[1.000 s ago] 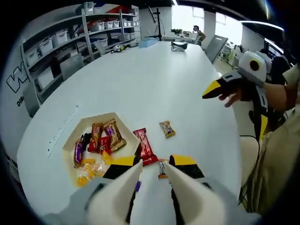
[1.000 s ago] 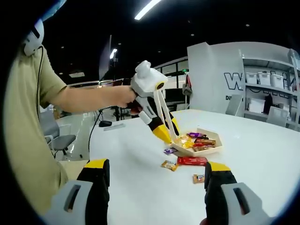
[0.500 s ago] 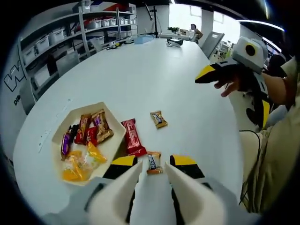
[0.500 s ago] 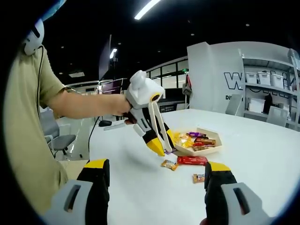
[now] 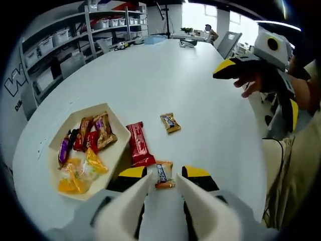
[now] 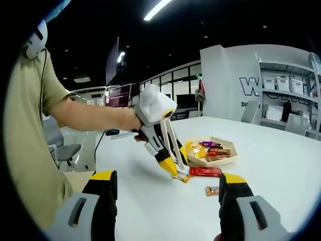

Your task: Place the target food into the container with the food tongs after gripping and lifting it, then release it inside without dropping or visibly crushing the food.

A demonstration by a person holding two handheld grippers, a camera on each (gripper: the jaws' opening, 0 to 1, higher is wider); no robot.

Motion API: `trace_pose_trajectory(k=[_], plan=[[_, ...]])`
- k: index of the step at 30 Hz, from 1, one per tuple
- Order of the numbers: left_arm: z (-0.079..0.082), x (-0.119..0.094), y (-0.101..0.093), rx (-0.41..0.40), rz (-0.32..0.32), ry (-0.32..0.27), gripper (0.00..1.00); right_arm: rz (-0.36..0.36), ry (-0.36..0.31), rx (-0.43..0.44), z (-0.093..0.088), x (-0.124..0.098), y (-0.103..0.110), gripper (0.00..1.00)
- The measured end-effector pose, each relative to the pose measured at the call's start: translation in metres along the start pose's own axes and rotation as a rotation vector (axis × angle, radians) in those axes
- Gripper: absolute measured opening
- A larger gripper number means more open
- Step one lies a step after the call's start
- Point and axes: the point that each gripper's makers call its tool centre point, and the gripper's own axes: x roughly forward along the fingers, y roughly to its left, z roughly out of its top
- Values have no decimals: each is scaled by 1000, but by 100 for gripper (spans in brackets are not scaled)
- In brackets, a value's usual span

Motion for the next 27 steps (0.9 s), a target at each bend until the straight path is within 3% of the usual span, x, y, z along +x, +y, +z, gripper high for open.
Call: trace_pose_trajectory(k=[7,27], plan=[[-3,6,4,8,18,3,26,-2,3,3,-2,-1,-1,82],[0,10,-1,-1,-8,-7,24,-3,3,6,-4,-1,0,82]])
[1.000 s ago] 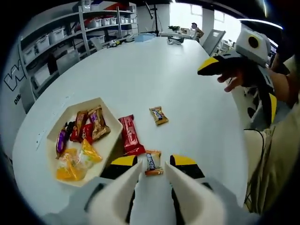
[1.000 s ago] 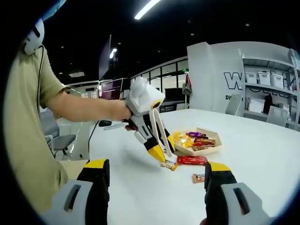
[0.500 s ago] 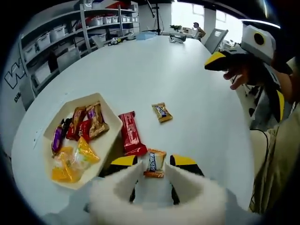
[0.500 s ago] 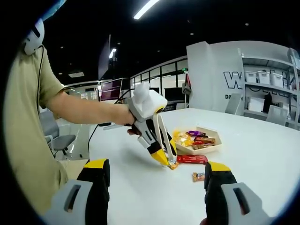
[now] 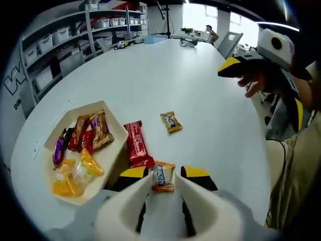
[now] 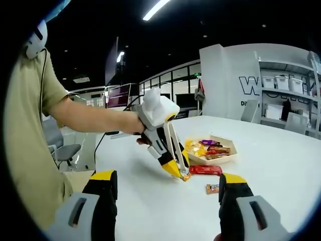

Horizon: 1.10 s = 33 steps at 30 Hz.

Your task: Place the target food into the container with the food tongs after gripping and lifting it, then release it inside without dropping or visibly crushing the food.

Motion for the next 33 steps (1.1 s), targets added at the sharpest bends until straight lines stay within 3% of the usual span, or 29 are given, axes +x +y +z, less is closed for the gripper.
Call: trace_pose_trajectory(k=[15,33], plan=[[1,-1,-8,-40,-29,-8,21,0,-1,0,-1,0,1,82],[13,-28,-4,-61,-39,-45,20,3,-6,0,0,1,2,82]])
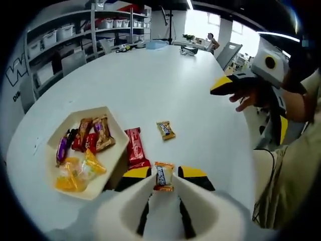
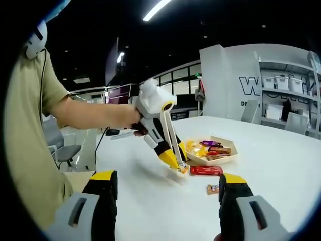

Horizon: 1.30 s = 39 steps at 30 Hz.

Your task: Place the target food into the container with the food tongs after gripping and lifting it, then release it inside without dropping or visibly crushing the food.

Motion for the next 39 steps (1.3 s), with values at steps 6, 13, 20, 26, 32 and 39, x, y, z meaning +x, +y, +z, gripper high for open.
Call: trace_pose_trajectory(k=[6,13,20,26,32,39], plan=[[4,-13,9,-18,17,-17,19,2,-1,-3,1,1,0,82],[12,-26,18,-27,31,-34,19,4,-4,-8,3,1,0,82],[18,-37,33,-44,51,-50,19,2,-4,-9,4,0,0,82],[24,-45,50,-49,86,-56,19,3,-3,-10,5,0,0,82],[30,-49,68,-57,119,-60,19,1,-3,-10,5,0,0,82],[32,-53,90,-73,158,-58,19,-4,-1,-8,3,-2,-1,82]])
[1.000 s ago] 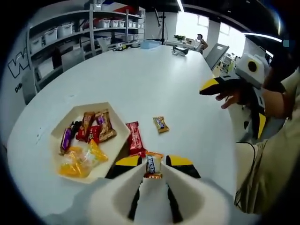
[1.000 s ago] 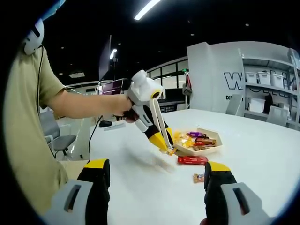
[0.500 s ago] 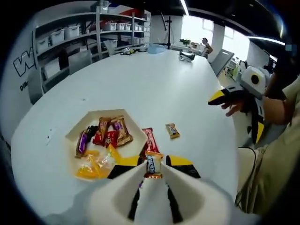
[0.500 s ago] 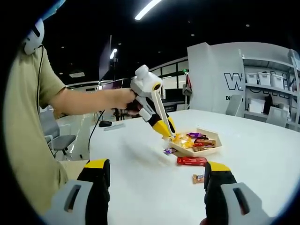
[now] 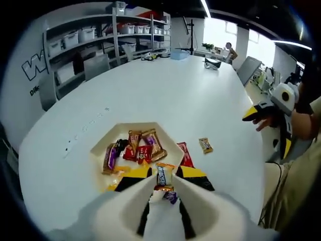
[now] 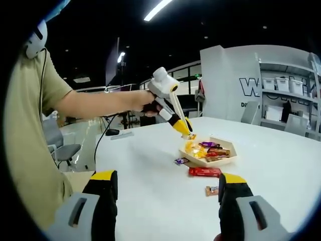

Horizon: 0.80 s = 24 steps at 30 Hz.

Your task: Place the target food into the container with the food tongs after gripping and lifting it, then release it inside without dropping or visibly crushing the food.

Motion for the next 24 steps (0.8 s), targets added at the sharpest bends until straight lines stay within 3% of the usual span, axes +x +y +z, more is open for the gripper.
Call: trace_pose_trajectory(k=[10,24], plan=[[8,2,25,-17,44,2,19,-1,3,-3,1,0,0,82],[21,15,42,-30,66,14,20,-6,10,-1,-1,-1,-1,82]])
